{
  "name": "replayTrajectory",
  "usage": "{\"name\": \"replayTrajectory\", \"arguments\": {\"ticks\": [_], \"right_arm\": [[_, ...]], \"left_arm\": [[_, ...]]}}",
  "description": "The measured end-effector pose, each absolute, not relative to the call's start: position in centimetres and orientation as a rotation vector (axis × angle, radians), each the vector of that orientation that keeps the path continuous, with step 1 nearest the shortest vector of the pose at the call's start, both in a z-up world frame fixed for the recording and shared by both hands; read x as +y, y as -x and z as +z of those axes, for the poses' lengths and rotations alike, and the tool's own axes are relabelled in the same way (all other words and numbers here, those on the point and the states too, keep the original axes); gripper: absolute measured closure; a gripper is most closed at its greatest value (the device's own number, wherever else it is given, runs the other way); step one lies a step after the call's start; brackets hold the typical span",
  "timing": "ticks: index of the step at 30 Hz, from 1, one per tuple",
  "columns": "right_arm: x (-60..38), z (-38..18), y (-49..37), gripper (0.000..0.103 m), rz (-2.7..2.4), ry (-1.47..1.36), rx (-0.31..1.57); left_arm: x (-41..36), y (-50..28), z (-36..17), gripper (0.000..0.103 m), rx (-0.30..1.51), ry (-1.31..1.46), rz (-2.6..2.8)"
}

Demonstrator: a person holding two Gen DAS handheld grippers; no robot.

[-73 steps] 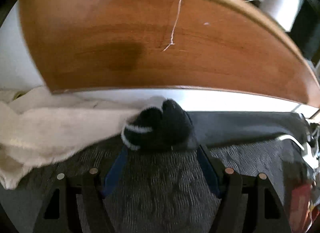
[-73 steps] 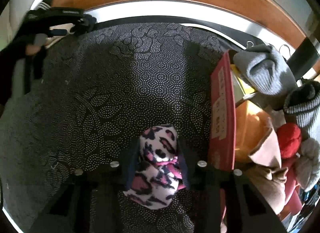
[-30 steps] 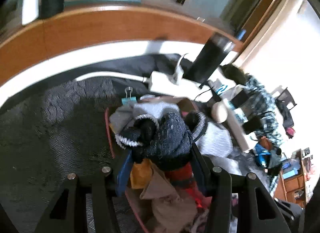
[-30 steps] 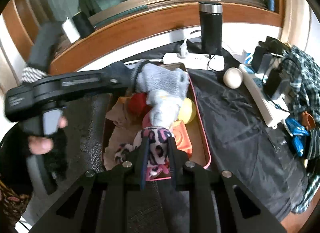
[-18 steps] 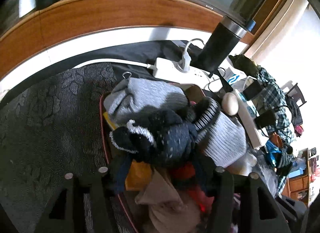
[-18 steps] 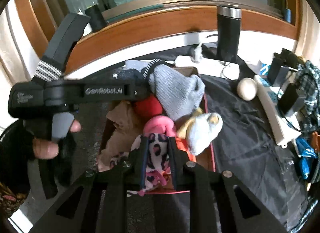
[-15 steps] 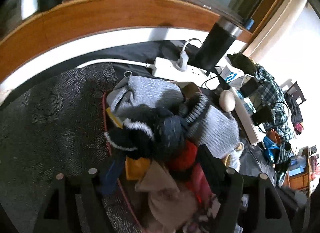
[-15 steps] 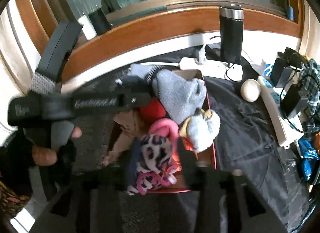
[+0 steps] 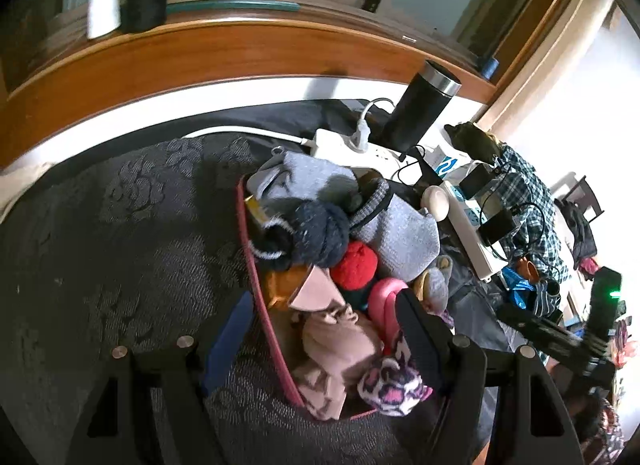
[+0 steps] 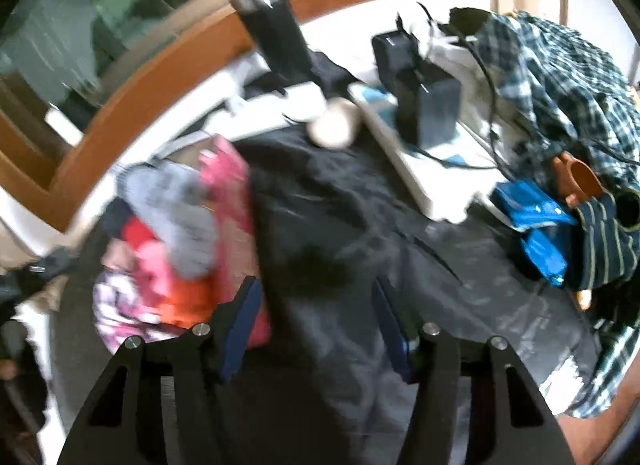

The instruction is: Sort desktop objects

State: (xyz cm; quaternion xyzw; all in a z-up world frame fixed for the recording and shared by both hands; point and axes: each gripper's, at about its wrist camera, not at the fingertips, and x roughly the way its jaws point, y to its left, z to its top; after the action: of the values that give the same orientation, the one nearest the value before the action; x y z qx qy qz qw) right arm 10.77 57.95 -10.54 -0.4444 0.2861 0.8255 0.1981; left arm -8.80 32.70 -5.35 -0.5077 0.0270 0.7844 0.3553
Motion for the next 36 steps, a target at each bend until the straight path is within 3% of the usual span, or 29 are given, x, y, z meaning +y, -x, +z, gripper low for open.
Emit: {"name": "replayTrajectory", "arguments": {"ticks": [14,21,25,30,33,35,36], "right_arm": [[60.6,-12.5,-14.4,0.044,2.126,1.292,0.838],[55.6,-12.2,-14.7,0.031,2.245,1.415,0.698],[52.8,-12.0,-14.8,0.029,2.310,1.484,0.612],[49.5,-11.7,-15.0,0.029,2.386,1.561,0.505],[50.1,-10.0,-14.4,0.028,2.424,1.485,0.536],[50.5,-8.9,-14.0,0.026,2.449,1.434,0.555],[50.7,-8.3,-13.8,0.025,2.460,1.408,0.565]], "left_arm": [[31.4,4.9,-6.1,0.028,0.105,1.358,2.062],[31.9,2.9,-6.2,0.028,0.118,1.412,2.111],[32.9,1.3,-5.3,0.028,0.227,1.373,2.171],[32.4,0.2,-3.3,0.028,0.233,1.322,2.250],[31.9,0.1,-2.0,0.028,0.284,1.317,2.363],[31.9,0.0,-1.1,0.024,0.334,1.316,2.432],[31.8,0.0,-0.7,0.010,0.357,1.313,2.465]]}}
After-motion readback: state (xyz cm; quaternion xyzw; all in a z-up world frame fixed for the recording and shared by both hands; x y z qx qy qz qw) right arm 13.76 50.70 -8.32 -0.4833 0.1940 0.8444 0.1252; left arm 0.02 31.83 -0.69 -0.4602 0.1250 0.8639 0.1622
